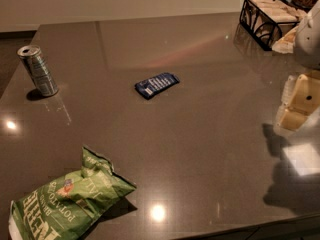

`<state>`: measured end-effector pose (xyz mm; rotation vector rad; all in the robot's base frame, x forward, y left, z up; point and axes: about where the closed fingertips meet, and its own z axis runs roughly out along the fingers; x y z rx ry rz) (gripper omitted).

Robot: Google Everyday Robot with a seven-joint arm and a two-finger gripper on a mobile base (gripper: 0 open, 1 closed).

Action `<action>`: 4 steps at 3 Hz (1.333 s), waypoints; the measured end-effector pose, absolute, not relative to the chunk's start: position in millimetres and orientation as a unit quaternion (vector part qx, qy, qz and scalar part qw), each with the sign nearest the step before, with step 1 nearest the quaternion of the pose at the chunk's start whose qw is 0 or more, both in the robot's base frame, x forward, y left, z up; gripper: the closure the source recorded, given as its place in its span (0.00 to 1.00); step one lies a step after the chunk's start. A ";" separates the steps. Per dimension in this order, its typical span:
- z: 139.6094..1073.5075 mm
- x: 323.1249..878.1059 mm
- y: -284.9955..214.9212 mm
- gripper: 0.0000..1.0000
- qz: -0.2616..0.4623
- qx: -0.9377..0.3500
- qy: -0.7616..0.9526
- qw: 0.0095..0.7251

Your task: Move green jalapeno chip bag near rxbar blueberry

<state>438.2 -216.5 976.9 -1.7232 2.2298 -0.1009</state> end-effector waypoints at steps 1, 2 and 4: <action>977.0 438.2 -216.4 0.00 -0.035 -0.603 0.781 0.160; 979.2 439.7 -204.8 0.00 -0.027 -0.618 0.768 0.163; 956.8 415.0 -122.5 0.00 0.037 -0.698 0.694 0.169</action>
Offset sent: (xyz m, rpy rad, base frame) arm 0.0025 0.0258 -0.0005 0.0246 0.0357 0.0991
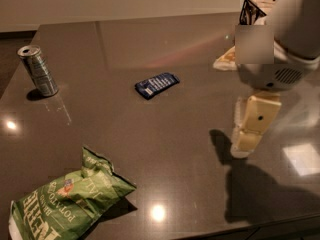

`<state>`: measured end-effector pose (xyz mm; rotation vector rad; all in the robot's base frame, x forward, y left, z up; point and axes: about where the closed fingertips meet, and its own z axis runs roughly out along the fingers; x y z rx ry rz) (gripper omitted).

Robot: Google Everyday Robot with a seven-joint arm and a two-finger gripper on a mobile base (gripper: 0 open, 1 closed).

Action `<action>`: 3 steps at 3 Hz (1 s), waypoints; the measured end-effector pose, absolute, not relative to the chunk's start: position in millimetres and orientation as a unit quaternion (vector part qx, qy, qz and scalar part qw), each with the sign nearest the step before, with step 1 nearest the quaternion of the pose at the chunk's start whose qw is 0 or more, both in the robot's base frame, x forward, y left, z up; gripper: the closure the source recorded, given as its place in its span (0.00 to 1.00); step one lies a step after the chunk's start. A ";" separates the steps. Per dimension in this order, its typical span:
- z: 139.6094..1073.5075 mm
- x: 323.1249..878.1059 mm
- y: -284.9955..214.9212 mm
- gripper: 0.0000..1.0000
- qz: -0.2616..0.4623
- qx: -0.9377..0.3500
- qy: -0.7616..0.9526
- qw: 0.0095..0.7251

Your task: Move green jalapeno chip bag near rxbar blueberry

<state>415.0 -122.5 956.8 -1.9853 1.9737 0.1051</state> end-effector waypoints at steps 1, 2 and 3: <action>935.8 392.0 -72.7 0.00 0.085 -0.728 0.660 0.165; 920.3 366.8 -23.7 0.00 0.109 -0.753 0.627 0.168; 904.3 346.2 22.2 0.00 0.127 -0.769 0.602 0.173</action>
Offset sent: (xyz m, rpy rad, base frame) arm -0.0809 0.1614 -0.0683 0.1215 0.1211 0.3109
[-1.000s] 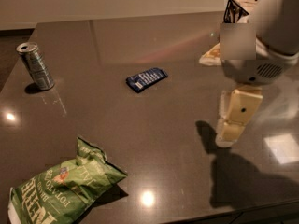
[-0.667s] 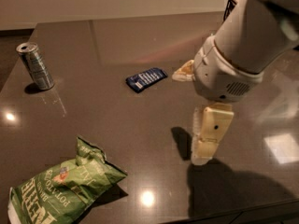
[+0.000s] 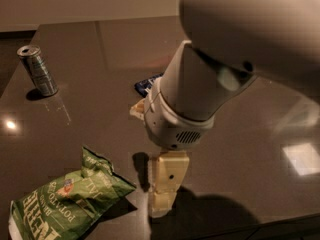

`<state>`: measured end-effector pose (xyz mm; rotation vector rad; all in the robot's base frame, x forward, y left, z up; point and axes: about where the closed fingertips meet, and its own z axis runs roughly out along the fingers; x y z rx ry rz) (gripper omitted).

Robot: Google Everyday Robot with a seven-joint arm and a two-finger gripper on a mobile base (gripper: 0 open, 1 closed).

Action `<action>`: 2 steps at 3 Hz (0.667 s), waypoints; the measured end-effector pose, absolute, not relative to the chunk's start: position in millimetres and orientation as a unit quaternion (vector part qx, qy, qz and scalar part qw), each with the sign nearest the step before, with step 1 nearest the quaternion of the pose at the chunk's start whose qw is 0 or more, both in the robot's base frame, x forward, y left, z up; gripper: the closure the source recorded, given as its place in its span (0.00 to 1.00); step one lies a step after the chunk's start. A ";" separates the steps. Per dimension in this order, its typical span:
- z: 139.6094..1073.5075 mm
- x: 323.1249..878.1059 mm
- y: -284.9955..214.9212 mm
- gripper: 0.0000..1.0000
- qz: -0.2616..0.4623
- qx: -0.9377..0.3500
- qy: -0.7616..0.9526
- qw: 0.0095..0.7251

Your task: Move green jalapeno chip bag near rxbar blueberry

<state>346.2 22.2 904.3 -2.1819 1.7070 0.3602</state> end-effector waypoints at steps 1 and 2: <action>874.2 330.9 64.0 0.00 0.139 -0.784 0.580 0.170; 857.5 330.5 82.7 0.00 0.141 -0.790 0.573 0.168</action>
Offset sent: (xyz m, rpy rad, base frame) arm -0.0100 0.0839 -0.0780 0.0070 0.0290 0.0939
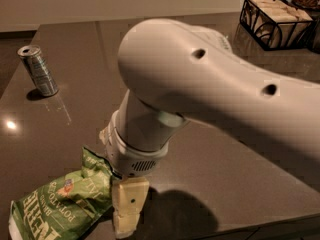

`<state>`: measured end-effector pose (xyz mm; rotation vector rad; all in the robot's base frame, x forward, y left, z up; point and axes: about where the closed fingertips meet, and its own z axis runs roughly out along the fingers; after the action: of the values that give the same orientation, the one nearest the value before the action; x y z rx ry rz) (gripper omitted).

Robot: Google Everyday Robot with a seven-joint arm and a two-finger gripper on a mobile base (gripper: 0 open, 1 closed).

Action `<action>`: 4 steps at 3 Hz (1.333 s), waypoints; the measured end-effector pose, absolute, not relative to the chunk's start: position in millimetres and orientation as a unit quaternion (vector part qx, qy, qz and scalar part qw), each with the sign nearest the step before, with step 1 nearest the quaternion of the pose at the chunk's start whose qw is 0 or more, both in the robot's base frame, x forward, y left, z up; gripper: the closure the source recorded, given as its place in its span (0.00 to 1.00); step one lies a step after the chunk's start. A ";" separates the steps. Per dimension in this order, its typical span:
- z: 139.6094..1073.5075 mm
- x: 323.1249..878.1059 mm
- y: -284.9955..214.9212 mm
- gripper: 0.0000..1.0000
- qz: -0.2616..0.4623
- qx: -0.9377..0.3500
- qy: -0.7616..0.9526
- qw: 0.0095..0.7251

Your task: Move green jalapeno chip bag near rxbar blueberry

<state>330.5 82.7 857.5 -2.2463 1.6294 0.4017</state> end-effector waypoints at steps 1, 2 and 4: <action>850.3 337.0 94.3 0.15 0.146 -0.785 0.577 0.169; 853.8 345.3 99.5 0.38 0.156 -0.777 0.585 0.169; 882.0 392.3 69.8 0.85 0.160 -0.734 0.634 0.181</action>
Offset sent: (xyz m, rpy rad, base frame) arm 0.0283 0.0217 -0.0005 0.0361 0.0690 -0.0571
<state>392.3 69.8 882.0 -2.0732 1.7917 0.4522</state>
